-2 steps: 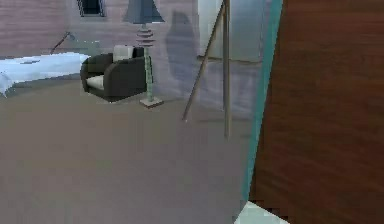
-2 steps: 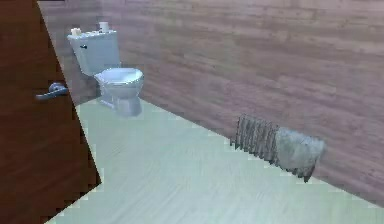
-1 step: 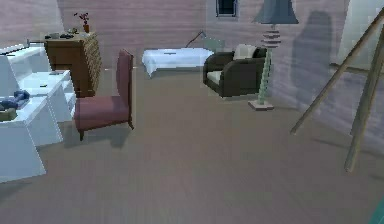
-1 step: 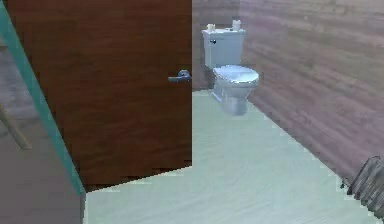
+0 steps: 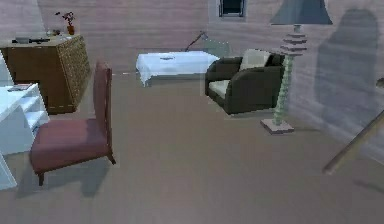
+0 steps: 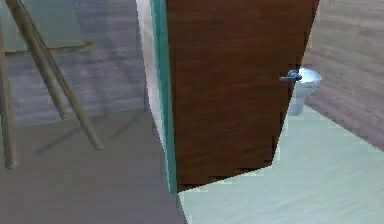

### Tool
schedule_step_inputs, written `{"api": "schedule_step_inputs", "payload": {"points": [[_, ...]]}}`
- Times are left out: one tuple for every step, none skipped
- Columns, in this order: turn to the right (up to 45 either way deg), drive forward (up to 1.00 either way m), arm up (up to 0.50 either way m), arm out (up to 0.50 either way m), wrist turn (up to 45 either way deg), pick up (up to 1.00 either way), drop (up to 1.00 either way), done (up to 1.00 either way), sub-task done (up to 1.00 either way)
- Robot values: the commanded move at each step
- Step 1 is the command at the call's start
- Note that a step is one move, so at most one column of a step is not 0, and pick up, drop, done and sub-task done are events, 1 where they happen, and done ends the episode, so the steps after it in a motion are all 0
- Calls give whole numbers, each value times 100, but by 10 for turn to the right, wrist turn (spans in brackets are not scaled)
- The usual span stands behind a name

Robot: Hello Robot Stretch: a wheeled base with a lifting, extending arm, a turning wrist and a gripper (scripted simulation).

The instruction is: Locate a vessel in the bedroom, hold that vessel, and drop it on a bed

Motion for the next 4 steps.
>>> {"api": "schedule_step_inputs", "payload": {"points": [[-450, 0, 0, 0, 0, 0, 0, 0, 0], [-210, 0, 0, 0, 0, 0, 0, 0, 0], [0, 100, 0, 0, 0, 0, 0, 0, 0], [-90, 0, 0, 0, 0, 0, 0, 0, 0]]}}
